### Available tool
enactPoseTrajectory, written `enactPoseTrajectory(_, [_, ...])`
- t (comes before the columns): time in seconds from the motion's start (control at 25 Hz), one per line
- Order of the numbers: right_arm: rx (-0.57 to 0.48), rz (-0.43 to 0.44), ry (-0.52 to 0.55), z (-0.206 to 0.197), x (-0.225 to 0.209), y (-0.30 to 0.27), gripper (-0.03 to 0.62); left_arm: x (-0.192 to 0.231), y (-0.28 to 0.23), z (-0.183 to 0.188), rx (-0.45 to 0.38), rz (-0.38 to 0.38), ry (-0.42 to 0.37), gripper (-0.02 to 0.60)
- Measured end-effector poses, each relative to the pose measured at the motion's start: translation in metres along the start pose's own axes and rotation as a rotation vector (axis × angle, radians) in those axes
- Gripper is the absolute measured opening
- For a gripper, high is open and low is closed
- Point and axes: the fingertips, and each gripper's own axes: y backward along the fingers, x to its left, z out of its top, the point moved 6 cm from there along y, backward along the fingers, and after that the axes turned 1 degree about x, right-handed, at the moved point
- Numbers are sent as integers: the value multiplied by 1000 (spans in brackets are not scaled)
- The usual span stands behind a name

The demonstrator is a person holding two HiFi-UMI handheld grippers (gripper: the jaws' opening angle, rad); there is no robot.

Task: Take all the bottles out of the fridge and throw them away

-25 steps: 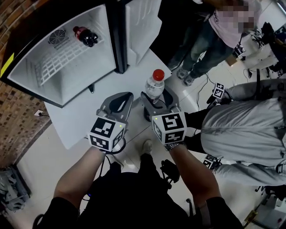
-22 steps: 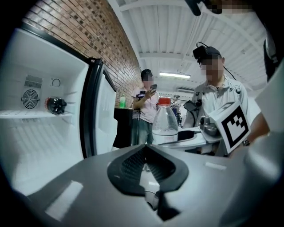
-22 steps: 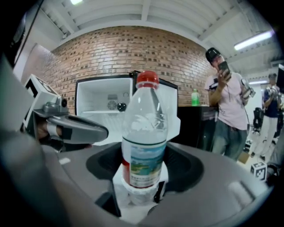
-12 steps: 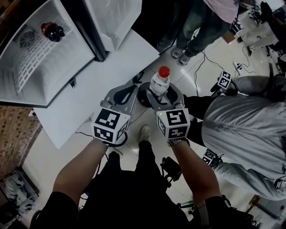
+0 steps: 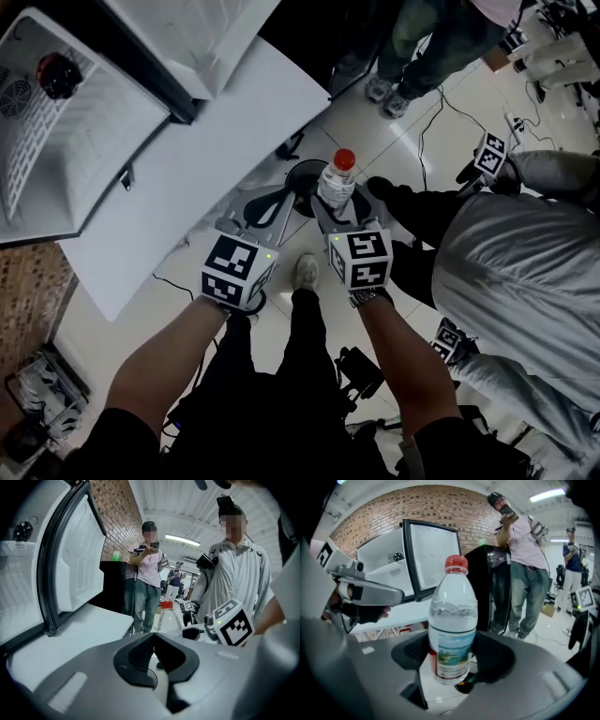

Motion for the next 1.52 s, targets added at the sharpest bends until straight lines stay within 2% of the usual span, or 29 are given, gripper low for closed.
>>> enactPoseTrajectory(0.24, [78, -7, -49, -50, -28, -45, 285, 7, -44, -32, 48, -9, 1, 3])
enactPoseTrajectory(0.52, [156, 13, -94, -121, -28, -73, 285, -2, -64, -88, 97, 0, 12, 3])
enactPoseTrajectory(0.96, [325, 9, -238, -220, -53, -162, 287, 16, -91, -148, 173, -8, 22, 3])
enactPoseTrajectory(1.32, [398, -6, -280, -260, -54, -204, 295, 28, -100, -172, 212, -14, 29, 3])
enactPoseTrajectory(1.48, [373, -39, -291, -264, -65, -217, 296, 33, -101, -179, 219, -9, 27, 3])
enactPoseTrajectory(1.52, [356, -47, -286, -261, -67, -218, 279, 34, -100, -181, 224, -8, 27, 3])
